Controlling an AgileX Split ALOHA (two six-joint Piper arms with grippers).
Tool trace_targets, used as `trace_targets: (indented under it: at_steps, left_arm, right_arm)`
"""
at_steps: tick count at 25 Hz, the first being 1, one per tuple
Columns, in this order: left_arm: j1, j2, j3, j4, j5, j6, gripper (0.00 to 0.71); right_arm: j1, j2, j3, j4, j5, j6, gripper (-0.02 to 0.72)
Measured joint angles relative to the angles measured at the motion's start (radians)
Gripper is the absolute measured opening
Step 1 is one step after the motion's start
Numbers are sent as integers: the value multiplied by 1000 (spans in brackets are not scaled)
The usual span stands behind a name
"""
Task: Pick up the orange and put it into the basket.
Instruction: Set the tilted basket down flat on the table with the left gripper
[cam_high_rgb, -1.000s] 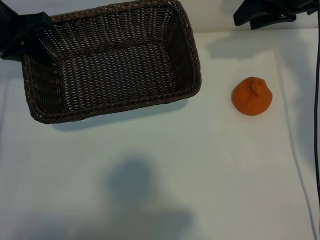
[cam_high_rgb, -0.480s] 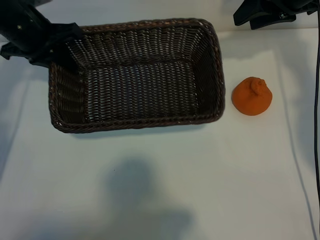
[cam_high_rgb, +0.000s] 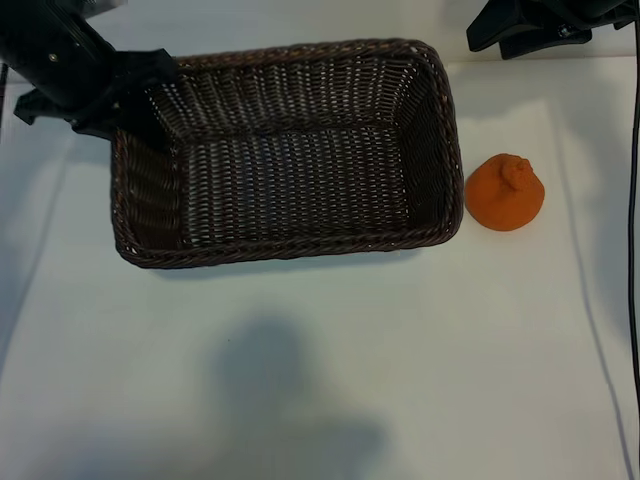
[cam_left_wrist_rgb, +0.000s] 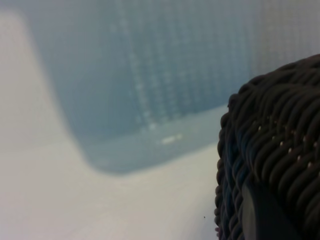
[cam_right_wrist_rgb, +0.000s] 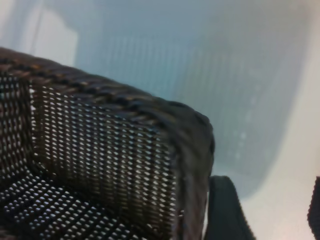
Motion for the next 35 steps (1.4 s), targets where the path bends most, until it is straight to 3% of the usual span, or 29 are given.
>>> trace_targets:
  at_steps: [6, 19, 35]
  left_arm:
    - [-28, 76, 0, -3, 0, 1, 172]
    - [-28, 204, 0, -25, -12, 3, 172]
    - [-28, 235, -1, -28, -12, 4, 172]
  right_arm:
    - [0, 0, 0, 0, 1, 0, 408]
    - [0, 0, 0, 0, 1, 0, 408]
    - [0, 0, 0, 0, 1, 0, 408]
